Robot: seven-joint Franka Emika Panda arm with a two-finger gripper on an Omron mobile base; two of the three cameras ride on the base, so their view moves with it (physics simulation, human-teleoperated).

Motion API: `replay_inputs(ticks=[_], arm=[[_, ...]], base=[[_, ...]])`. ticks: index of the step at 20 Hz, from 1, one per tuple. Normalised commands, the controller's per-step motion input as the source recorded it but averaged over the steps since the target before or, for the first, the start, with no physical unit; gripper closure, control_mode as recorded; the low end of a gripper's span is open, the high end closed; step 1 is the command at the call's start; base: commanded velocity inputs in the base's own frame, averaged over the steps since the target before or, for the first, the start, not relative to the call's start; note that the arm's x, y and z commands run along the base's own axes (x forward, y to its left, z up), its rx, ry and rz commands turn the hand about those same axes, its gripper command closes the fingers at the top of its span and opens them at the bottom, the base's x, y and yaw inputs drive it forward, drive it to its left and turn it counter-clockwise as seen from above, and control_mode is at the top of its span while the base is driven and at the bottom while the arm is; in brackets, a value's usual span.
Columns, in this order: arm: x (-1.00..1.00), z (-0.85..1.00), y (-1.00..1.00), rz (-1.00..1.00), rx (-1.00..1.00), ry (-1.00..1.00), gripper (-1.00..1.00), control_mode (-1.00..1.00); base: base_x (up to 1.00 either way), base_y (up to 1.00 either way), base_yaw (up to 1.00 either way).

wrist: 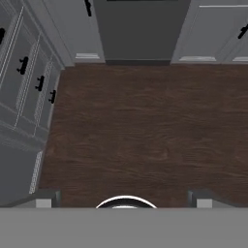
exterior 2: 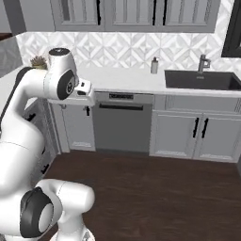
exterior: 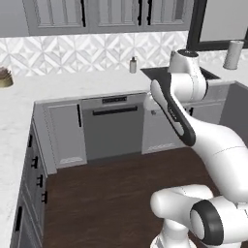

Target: Navigate to the dishwasher.

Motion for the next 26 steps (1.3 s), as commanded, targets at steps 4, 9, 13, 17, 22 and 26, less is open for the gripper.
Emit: replay_inputs(ticks=[4,9,13,17,22,26], arm=[[0.0,0.0,0.0,0.0,0.0,0.0,-1.0,1.0],[0.0,0.0,0.0,0.0,0.0,0.0,-1.0,1.0],[0.0,0.0,0.0,0.0,0.0,0.0,-1.0,1.0],[0.0,0.0,0.0,0.0,0.0,0.0,-1.0,1.0],[0.0,0.0,0.0,0.0,0.0,0.0,-1.0,1.0],[0.0,0.0,0.0,0.0,0.0,0.0,-1.0,1.0]], base=[[1.0,0.04,0.0],[1.0,0.03,0.0],[1.0,0.06,0.0],[1.0,0.01,0.03],[0.98,-0.05,0.2],[0.65,-0.16,0.27]])
